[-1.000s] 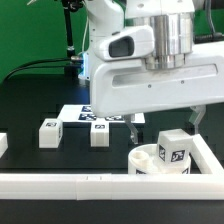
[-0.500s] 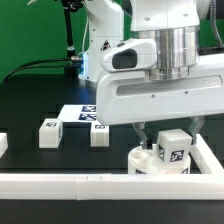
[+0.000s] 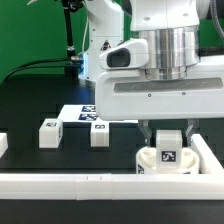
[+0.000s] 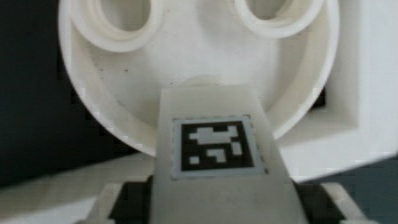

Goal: Assemble stool

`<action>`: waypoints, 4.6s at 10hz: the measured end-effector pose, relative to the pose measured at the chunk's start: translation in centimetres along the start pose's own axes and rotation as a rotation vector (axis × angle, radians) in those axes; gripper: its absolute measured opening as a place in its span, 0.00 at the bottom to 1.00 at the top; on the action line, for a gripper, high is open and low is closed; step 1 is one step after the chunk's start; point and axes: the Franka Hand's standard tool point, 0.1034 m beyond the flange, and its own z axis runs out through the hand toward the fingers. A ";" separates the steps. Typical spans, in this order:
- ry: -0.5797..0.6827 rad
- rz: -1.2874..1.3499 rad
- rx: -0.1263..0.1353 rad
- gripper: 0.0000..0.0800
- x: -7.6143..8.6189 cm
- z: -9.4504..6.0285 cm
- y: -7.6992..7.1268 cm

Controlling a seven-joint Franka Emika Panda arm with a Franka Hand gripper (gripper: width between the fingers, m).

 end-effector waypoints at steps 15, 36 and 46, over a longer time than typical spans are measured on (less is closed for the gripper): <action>0.043 0.540 0.020 0.81 2.8 -5.4 3.9; -0.021 -0.401 -0.041 0.81 -2.1 -2.8 13.7; -0.760 -0.325 -0.096 0.81 -9.1 0.0 15.0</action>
Offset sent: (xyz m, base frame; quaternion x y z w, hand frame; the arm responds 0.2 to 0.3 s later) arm 0.0151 0.0033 0.0112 0.0878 -0.0325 0.3621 0.9274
